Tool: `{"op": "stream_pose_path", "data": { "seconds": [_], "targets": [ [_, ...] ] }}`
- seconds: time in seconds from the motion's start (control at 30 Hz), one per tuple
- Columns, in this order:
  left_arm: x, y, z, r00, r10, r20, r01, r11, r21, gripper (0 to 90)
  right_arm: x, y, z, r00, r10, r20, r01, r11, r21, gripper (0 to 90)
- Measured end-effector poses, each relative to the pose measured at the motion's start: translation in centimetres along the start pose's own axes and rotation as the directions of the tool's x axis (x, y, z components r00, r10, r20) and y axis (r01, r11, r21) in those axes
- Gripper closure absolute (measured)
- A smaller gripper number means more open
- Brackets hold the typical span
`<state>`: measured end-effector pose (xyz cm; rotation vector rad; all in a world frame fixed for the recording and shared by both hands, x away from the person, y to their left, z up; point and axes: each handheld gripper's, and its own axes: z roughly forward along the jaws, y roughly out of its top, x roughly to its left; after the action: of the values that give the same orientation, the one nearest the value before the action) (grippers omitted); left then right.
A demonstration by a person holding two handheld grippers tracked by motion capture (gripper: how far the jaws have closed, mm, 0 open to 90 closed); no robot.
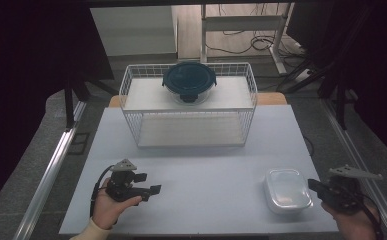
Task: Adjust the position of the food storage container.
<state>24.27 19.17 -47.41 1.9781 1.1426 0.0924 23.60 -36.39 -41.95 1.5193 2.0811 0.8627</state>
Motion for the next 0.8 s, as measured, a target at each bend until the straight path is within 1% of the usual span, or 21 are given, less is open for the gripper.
{"op": "stream_pose_path", "data": {
  "seconds": [0.03, 0.07, 0.1, 0.13, 0.17, 0.2, 0.27, 0.3, 0.37, 0.4, 0.43, 0.5, 0.53, 0.57, 0.63, 0.77, 0.8],
  "targets": [
    [0.0, 0.0, 0.0, 1.0, 0.0, 0.0, 0.0, 1.0, 0.0, 25.3, 0.0, 0.0, 0.0, 1.0, 0.0, 0.0, 0.0, 1.0, 0.0, 89.1],
    [0.0, 0.0, 0.0, 1.0, 0.001, 0.001, -0.001, 1.0, 0.001, 25.3, -0.3, -0.1, 0.0, 0.9999, 0.006, 0.01, -0.006, 1.0, 0.003, 89.1],
    [0.0, 0.0, 0.0, 1.0, 0.001, 0.002, -0.001, 1.0, 0.001, 25.3, -1.0, -0.4, 0.0, 0.9992, 0.02, 0.035, -0.021, 1.0, 0.015, 89.2],
    [0.0, 0.0, 0.0, 1.0, 0.001, 0.002, -0.001, 1.0, 0.001, 25.3, -1.0, -0.4, 0.0, 0.9992, 0.02, 0.035, -0.021, 1.0, 0.015, 89.2],
    [0.0, 0.0, 0.0, 1.0, 0.0, 0.002, 0.0, 1.0, 0.001, 25.3, -1.7, -0.8, 0.4, 0.9981, 0.031, 0.054, -0.033, 0.999, 0.038, 89.3],
    [0.0, 0.0, 0.0, 1.0, 0.0, 0.001, 0.0, 1.0, 0.002, 25.3, -1.7, -0.8, 0.4, 0.9981, 0.031, 0.054, -0.033, 0.999, 0.038, 89.3],
    [0.0, -0.1, 0.1, 1.0, 0.001, 0.001, -0.001, 1.0, 0.006, 25.3, -2.2, -1.1, 0.9, 0.9967, 0.04, 0.07, -0.045, 0.997, 0.069, 89.3],
    [0.0, -0.1, 0.1, 1.0, 0.0, 0.0, 0.0, 1.0, 0.007, 25.3, -2.6, -1.6, 1.5, 0.9957, 0.044, 0.082, -0.052, 0.994, 0.099, 89.3],
    [0.1, -0.1, 0.2, 1.0, -0.001, -0.001, 0.001, 1.0, 0.009, 25.3, -2.6, -1.7, 1.8, 0.9958, 0.047, 0.078, -0.055, 0.993, 0.103, 89.3],
    [0.1, -0.1, 0.2, 1.0, -0.001, -0.002, 0.001, 1.0, 0.01, 25.3, -2.7, -1.8, 2.1, 0.9966, 0.055, 0.061, -0.062, 0.992, 0.111, 89.3],
    [0.2, -0.2, 0.2, 1.0, -0.002, -0.003, 0.002, 0.9999, 0.013, 25.3, -2.8, -2.0, 2.4, 0.9973, 0.054, 0.049, -0.06, 0.99, 0.126, 89.3],
    [0.2, -0.2, 0.2, 1.0, -0.003, -0.002, 0.003, 0.9999, 0.014, 25.2, -2.6, -2.1, 2.8, 0.9967, 0.047, 0.066, -0.057, 0.986, 0.156, 89.3],
    [0.2, -0.2, 0.2, 1.0, -0.003, -0.003, 0.004, 0.9999, 0.014, 25.2, -2.6, -2.1, 2.8, 0.9967, 0.047, 0.066, -0.057, 0.986, 0.156, 89.3],
    [0.2, -0.2, 0.2, 1.0, -0.004, -0.003, 0.004, 0.9999, 0.016, 25.2, -2.5, -2.2, 3.0, 0.9972, 0.039, 0.063, -0.05, 0.984, 0.172, 89.3],
    [0.2, -0.2, 0.2, 1.0, -0.004, -0.003, 0.004, 0.9999, 0.016, 25.2, -2.4, -2.2, 3.1, 0.9977, 0.04, 0.055, -0.049, 0.983, 0.177, 89.3],
    [0.2, -0.2, 0.2, 1.0, -0.005, -0.003, 0.005, 0.9999, 0.015, 25.2, -1.7, -2.1, 3.5, 0.9992, 0.02, 0.036, -0.027, 0.979, 0.201, 89.4],
    [0.2, -0.2, 0.2, 1.0, -0.004, -0.003, 0.004, 0.9999, 0.015, 25.2, -1.6, -2.0, 3.6, 0.9991, 0.011, 0.042, -0.019, 0.978, 0.207, 89.4]
  ]
}}
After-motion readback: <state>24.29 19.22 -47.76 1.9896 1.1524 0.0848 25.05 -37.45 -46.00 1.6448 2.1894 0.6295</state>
